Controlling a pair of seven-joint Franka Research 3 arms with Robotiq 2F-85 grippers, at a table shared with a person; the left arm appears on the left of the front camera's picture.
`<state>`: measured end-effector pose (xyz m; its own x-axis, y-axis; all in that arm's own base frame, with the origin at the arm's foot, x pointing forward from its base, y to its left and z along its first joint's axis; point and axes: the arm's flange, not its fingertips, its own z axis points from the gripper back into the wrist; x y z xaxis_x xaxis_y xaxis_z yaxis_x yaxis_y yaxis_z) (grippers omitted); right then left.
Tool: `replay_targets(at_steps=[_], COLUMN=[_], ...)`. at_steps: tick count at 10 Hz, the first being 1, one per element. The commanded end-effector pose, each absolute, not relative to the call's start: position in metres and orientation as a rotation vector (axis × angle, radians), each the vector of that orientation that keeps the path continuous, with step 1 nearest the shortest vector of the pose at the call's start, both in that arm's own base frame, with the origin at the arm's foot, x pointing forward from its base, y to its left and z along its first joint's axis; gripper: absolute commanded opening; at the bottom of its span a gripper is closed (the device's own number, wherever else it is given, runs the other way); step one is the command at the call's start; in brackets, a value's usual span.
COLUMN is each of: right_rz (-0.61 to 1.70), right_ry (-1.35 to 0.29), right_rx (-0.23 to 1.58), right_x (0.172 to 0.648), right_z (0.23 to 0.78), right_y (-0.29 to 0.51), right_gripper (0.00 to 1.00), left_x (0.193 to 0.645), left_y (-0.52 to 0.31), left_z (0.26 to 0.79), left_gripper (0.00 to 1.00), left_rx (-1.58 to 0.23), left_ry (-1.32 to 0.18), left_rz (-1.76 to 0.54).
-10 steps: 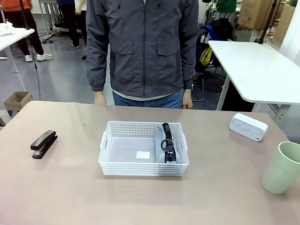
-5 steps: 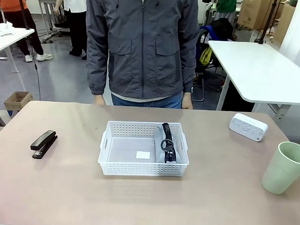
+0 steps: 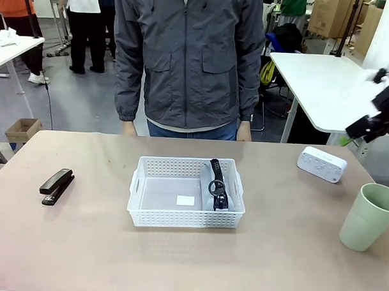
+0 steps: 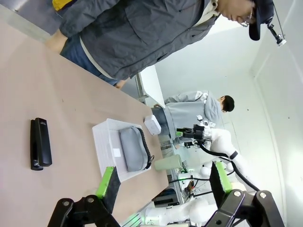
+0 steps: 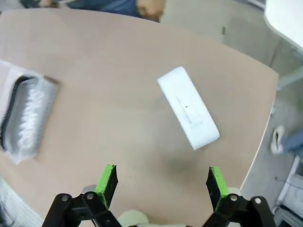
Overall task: Efficiently arrange items inside the basket to fit them all.
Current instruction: Pick up the Digital clock and place it inside the Organizing basket.
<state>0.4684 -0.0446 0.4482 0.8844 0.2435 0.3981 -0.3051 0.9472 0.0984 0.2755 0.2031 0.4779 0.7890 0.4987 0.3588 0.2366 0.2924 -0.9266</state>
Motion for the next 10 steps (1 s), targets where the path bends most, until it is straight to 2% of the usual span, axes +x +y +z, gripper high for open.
replay_targets(at_steps=[1, 3, 9, 10], right_rz=[0.194, 0.172, 0.193, 0.334], right_ry=[-0.327, -0.293, -0.289, -0.232], right_rx=[0.053, 0.054, 0.073, -0.032], right_x=[0.505, 0.537, 0.539, 0.542], right_z=[0.432, 0.403, 0.386, 0.382], right_y=[-0.035, -0.039, -0.038, -0.040], right_gripper=[1.00, 1.00, 1.00, 1.00], left_x=[0.276, 0.276, 0.276, 0.276], left_y=[0.203, 0.203, 0.203, 0.203], left_z=[0.481, 0.481, 0.481, 0.481], left_gripper=[1.00, 1.00, 1.00, 1.00], left_rx=[-1.303, -1.303, -1.303, -1.303], left_ry=[-0.712, -0.712, -0.712, -0.712], left_rz=[0.182, 0.182, 0.182, 0.182])
